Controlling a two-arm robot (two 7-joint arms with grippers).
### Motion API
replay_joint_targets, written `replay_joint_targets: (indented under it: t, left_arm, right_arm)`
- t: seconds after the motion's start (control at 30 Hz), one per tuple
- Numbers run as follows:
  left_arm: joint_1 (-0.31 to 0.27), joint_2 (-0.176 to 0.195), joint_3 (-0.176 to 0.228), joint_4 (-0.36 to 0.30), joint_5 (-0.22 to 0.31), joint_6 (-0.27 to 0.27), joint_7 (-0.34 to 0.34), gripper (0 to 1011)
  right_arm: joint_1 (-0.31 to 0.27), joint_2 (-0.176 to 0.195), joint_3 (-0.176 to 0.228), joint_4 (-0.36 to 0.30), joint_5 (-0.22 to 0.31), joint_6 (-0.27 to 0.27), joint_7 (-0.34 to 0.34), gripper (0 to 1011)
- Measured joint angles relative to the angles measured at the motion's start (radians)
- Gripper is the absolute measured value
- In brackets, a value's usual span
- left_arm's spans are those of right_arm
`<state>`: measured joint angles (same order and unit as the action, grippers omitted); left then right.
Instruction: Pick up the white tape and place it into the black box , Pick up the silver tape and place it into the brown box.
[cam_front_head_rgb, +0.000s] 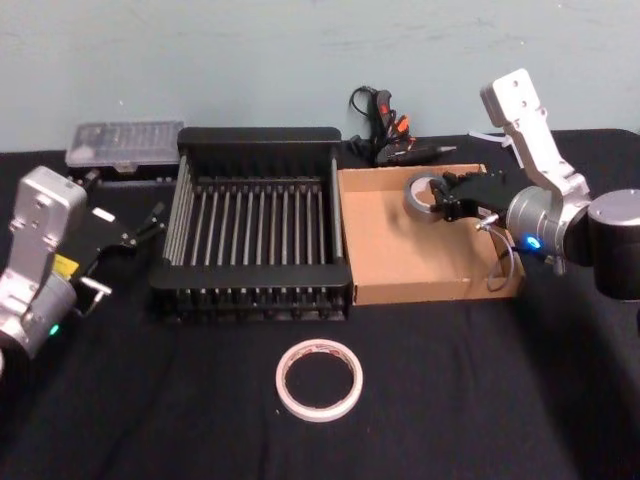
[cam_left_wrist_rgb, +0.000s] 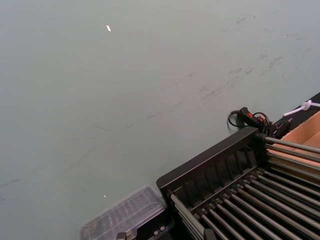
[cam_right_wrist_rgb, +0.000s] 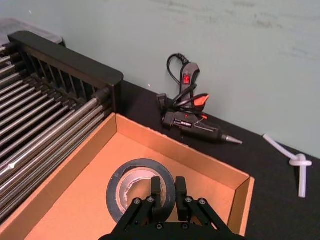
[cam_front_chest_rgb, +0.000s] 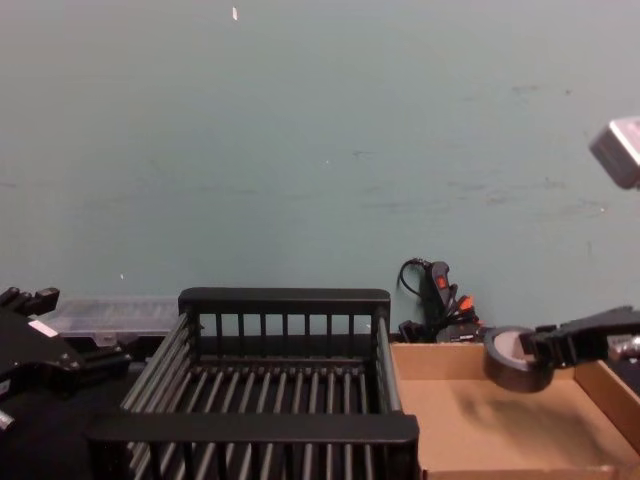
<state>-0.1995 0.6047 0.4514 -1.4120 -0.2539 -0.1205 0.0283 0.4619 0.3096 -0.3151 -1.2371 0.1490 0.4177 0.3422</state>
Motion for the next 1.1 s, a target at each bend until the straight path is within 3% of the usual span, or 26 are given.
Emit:
replay_joint_targets:
  t: [0.57,1.03,1.1]
  left_arm:
    - [0.000,0.000,0.000,0.000,0.000,0.000,0.000,1001]
    - [0.000,0.000,0.000,0.000,0.000,0.000,0.000,1001]
    - [0.000,0.000,0.000,0.000,0.000,0.000,0.000,1001]
  right_arm:
    - [0.021,-0.029,0.002,0.076,-0.008,-0.001,-0.002,174]
    - [0.021,-0.029,0.000,0.078,-0.012,-0.001,-0.003,174]
    - [0.021,-0.029,0.001,0.077,-0.012,-0.001,-0.003,211]
